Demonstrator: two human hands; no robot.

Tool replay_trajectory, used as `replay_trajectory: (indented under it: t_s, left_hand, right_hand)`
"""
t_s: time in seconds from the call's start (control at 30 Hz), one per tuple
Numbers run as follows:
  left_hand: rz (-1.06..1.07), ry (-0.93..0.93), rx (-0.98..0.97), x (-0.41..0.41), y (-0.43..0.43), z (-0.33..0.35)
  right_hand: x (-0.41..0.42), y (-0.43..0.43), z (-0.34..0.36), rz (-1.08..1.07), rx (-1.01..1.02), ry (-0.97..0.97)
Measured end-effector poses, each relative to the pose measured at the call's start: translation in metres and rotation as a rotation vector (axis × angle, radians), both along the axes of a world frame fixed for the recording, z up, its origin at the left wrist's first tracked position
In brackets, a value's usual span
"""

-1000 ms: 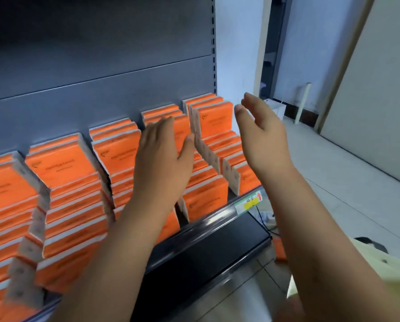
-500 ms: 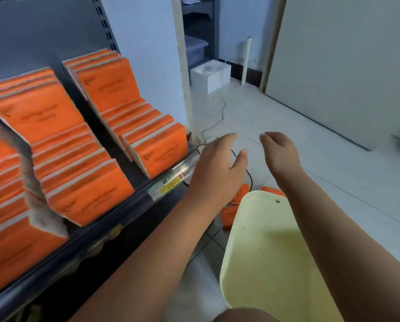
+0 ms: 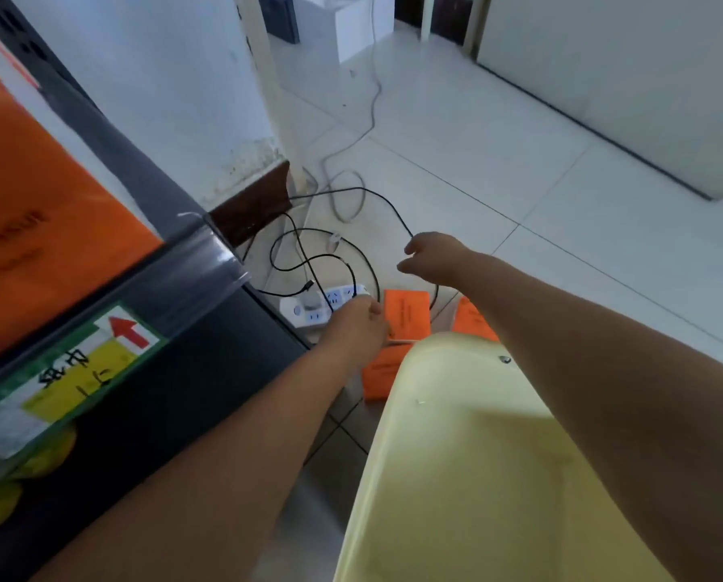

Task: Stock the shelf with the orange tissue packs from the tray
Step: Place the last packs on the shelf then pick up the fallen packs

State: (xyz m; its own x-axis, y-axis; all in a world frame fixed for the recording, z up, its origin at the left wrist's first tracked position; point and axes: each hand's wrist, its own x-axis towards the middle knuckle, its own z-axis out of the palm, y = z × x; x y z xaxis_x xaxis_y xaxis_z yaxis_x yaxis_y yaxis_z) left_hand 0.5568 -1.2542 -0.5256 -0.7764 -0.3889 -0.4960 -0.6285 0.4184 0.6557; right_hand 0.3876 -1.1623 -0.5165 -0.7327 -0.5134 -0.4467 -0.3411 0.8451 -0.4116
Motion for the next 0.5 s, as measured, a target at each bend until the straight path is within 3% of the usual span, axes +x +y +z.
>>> replay_trajectory:
  t_s: [0.17,0.3,0.5]
  left_hand:
    - [-0.207,-0.058,-0.020,0.002,0.015,-0.050]
    - [-0.389,-0.250,-0.184,-0.009,0.029,-0.087]
    - [-0.446,-0.314,-0.298,-0.009,0.030,-0.106]
  right_hand:
    - [0.004,-0.013,-0.053,0.177,0.217,-0.092]
    - [0.010,-0.017,-0.066,0.291,0.364,-0.078]
    - [0.006,-0.003,-0.095,0.246,0.330,-0.017]
